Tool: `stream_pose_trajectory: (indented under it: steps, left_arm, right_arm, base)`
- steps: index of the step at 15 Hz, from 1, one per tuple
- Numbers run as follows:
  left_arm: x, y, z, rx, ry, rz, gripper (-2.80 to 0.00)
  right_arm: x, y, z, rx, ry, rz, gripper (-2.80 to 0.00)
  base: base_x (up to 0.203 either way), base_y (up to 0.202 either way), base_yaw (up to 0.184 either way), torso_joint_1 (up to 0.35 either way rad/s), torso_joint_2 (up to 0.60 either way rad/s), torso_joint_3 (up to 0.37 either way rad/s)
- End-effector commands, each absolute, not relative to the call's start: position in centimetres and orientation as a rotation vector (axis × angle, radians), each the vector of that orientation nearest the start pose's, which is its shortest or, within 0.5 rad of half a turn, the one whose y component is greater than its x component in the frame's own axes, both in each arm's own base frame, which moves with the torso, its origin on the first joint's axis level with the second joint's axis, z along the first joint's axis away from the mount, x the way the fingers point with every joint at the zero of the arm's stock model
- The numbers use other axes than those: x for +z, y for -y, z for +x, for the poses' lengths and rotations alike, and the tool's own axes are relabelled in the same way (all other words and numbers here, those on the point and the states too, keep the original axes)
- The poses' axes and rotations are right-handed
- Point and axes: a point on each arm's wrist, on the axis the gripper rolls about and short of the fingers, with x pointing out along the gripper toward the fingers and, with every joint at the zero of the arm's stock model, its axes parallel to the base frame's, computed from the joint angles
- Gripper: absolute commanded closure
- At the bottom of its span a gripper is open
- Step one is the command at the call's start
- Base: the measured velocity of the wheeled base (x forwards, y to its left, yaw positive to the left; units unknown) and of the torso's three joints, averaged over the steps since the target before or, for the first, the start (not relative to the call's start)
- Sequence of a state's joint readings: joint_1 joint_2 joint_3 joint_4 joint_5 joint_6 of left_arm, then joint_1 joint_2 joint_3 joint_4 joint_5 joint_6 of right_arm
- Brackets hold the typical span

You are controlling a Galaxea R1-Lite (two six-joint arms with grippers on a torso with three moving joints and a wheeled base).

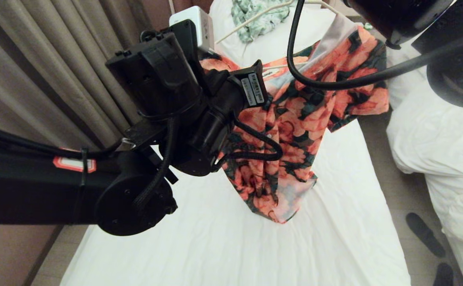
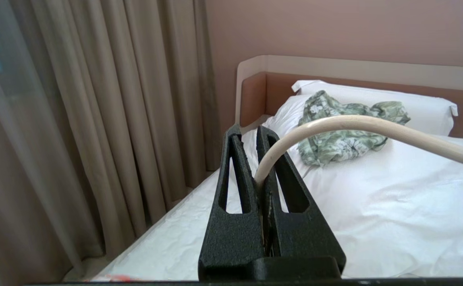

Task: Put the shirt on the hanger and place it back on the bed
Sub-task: Take the clothes hanger out of the clothes

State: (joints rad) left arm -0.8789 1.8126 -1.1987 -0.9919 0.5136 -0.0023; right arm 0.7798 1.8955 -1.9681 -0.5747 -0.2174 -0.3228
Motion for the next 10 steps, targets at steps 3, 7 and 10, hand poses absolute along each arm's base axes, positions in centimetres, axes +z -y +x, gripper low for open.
stream_pose_trajectory:
  steps: [3,7,10]
  left_arm:
    - [28.7,26.3,23.3,-0.356,0.292,-0.246,0.00]
    - [28.9,25.6,24.0,-0.337,0.301,-0.244,0.00]
    - [29.9,23.2,26.0,-0.279,0.341,-0.221,0.00]
  right_arm:
    - [43.4,-23.9,24.9,0.438,0.656,0.009,0.00]
    - [43.6,-23.7,24.8,0.431,0.661,0.010,0.00]
    - [43.7,-22.3,25.8,0.379,0.660,-0.002,0.00]
  base:
    - [0.000,0.000,0.000,0.000,0.00,0.000]
    - [0.000,0.000,0.000,0.000,0.00,0.000]
    - [0.000,0.000,0.000,0.000,0.00,0.000]
